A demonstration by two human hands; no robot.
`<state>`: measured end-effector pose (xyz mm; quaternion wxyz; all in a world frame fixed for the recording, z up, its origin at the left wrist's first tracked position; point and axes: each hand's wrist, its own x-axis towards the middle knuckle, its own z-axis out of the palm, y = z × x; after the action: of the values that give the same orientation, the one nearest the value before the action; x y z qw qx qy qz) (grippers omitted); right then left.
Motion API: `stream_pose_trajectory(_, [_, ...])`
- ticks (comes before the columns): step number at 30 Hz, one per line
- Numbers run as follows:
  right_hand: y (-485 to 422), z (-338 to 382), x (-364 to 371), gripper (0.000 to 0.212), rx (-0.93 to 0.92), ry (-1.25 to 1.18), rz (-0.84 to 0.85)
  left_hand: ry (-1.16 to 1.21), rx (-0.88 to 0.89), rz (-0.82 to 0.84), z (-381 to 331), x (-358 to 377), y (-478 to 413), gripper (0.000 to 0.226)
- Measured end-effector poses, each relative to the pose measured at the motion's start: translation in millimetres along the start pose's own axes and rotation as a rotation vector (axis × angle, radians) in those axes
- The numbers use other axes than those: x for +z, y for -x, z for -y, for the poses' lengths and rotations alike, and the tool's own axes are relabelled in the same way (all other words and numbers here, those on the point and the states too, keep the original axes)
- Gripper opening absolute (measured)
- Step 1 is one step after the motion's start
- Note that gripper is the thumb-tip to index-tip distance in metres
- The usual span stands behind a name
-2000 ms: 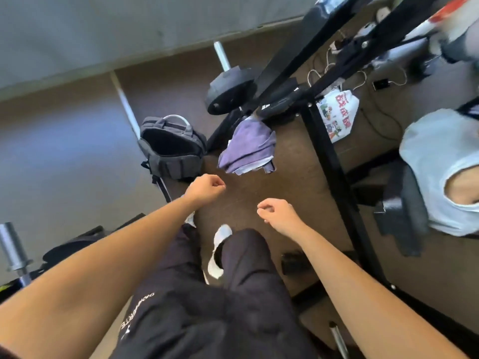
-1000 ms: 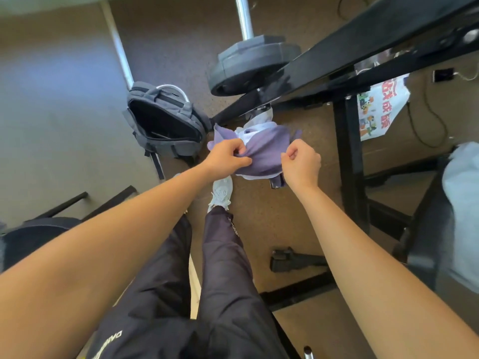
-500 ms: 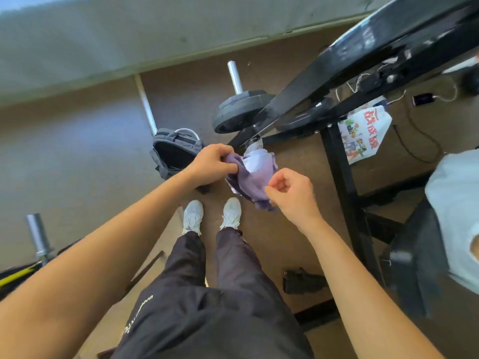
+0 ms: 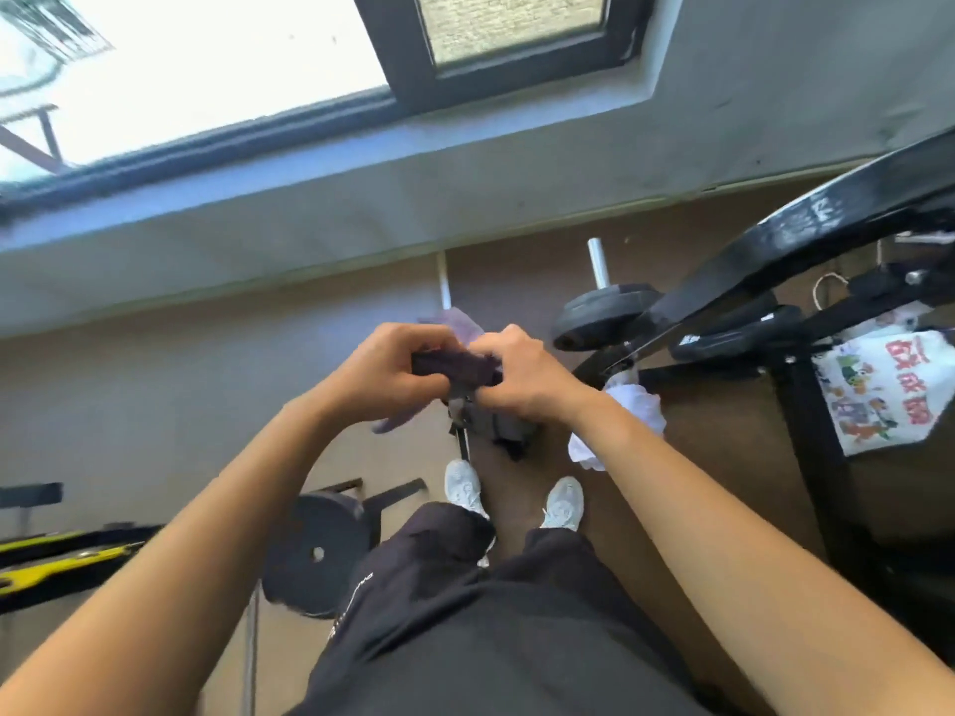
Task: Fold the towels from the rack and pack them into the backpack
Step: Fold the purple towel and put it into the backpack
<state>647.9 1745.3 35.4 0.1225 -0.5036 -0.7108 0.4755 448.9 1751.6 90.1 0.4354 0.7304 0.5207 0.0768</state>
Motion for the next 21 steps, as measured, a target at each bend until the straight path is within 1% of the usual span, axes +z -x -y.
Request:
stream_pose_trajectory(1, [-5,6,3,0.019,-0.015,0.003,-0.005,-0.069,-0.011,-0.058,7,-11,5,0.019])
stream_pose_trajectory(2, [-11,9,8,0.020,-0.024,-0.013,-0.020,-0.167,-0.015,-0.118,17,-21,9,0.015])
stream_pose_trajectory(3, [-16,11,12,0.023,-0.031,-0.021,-0.038,-0.260,-0.025,-0.171,27,-29,13,0.017])
stream_pose_trajectory(5, [-29,9,22,0.033,-0.025,-0.022,-0.056,-0.346,-0.074,-0.254,48,-40,17,0.015])
stream_pose_trajectory(8, [-49,7,37,0.040,-0.003,-0.101,-0.066,-0.345,-0.158,-0.337,84,-46,12,0.016])
stream_pose_trajectory(10, [-59,12,45,0.037,0.006,-0.223,-0.026,-0.258,-0.162,-0.353,105,-47,3,0.023])
stream_pose_trajectory(11, [-64,14,50,0.034,0.012,-0.310,0.006,-0.199,-0.135,-0.347,115,-46,-4,0.024])
stream_pose_trajectory(13, [-75,13,61,0.029,0.068,-0.435,0.036,-0.118,-0.036,-0.289,130,-43,-23,0.027])
stream_pose_trajectory(14, [-81,11,67,0.028,0.107,-0.457,0.017,-0.093,0.017,-0.243,137,-40,-34,0.028])
stream_pose_trajectory(17, [-96,-3,97,0.020,0.286,-0.516,-0.149,-0.122,0.157,-0.064,173,-32,-70,0.029])
stream_pose_trajectory(19, [-100,-15,124,0.023,0.454,-0.501,-0.285,-0.171,0.237,0.083,205,-29,-91,0.035])
stream_pose_trajectory(21, [-101,-26,149,0.023,0.599,-0.431,-0.325,-0.275,0.321,0.226,238,-28,-106,0.036])
